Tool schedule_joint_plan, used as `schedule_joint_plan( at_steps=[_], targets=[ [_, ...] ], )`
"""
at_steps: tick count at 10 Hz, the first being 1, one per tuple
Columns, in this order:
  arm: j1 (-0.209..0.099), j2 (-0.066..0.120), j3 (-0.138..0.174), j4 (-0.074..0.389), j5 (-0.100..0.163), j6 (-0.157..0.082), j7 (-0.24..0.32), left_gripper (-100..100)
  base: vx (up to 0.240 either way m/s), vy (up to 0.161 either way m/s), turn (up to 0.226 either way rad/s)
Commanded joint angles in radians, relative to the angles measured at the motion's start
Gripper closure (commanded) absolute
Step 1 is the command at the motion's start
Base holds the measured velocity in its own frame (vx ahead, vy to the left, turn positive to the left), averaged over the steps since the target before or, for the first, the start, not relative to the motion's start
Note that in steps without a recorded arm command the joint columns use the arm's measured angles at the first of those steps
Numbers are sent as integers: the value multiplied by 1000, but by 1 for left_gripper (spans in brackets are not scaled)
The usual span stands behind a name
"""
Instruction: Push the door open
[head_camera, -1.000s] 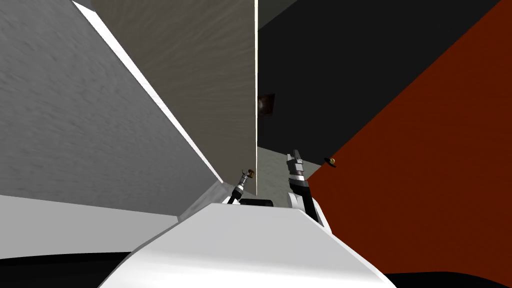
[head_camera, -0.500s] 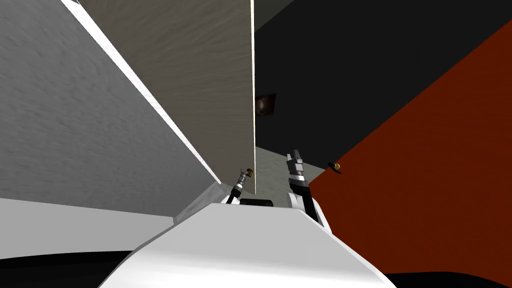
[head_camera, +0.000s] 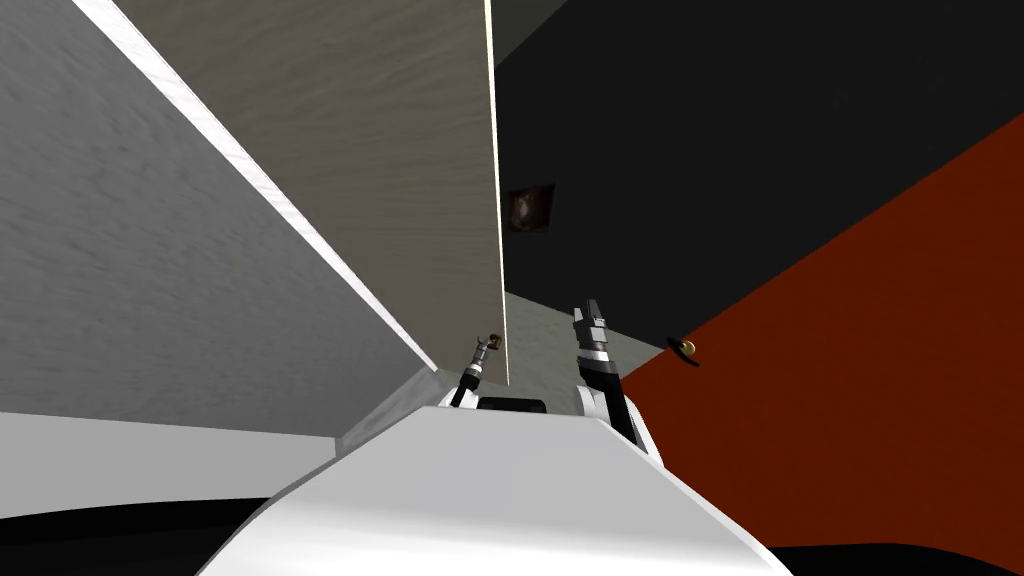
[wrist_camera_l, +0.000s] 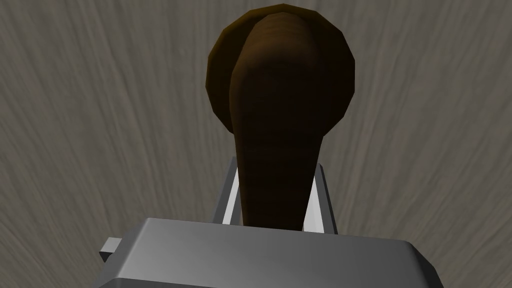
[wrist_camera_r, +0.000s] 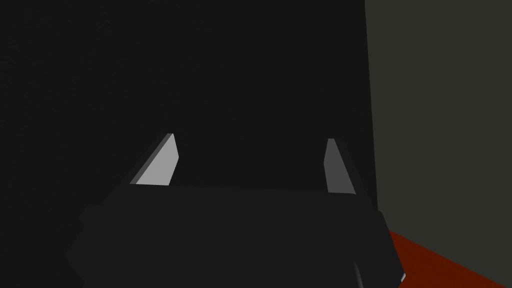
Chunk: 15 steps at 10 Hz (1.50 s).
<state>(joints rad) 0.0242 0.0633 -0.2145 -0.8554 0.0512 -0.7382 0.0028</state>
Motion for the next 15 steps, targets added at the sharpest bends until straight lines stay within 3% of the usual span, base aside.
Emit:
schedule_joint_plan(
  at_steps=[1, 8, 9, 10, 15],
  targets=[
    [-5, 3, 28, -1, 9, -6, -7, 100, 161, -121, 63],
    [-29, -29, 118, 27, 36, -3, -34, 100, 157, -131, 67],
    [-19, -22, 114, 23, 35, -2, -32, 100, 73, -52, 42],
    [-23, -13, 136, 24, 44, -3, -38, 100, 128, -65, 47],
    [-30, -8, 187, 32, 68, -5, -54, 100, 179, -95, 63]
  ],
)
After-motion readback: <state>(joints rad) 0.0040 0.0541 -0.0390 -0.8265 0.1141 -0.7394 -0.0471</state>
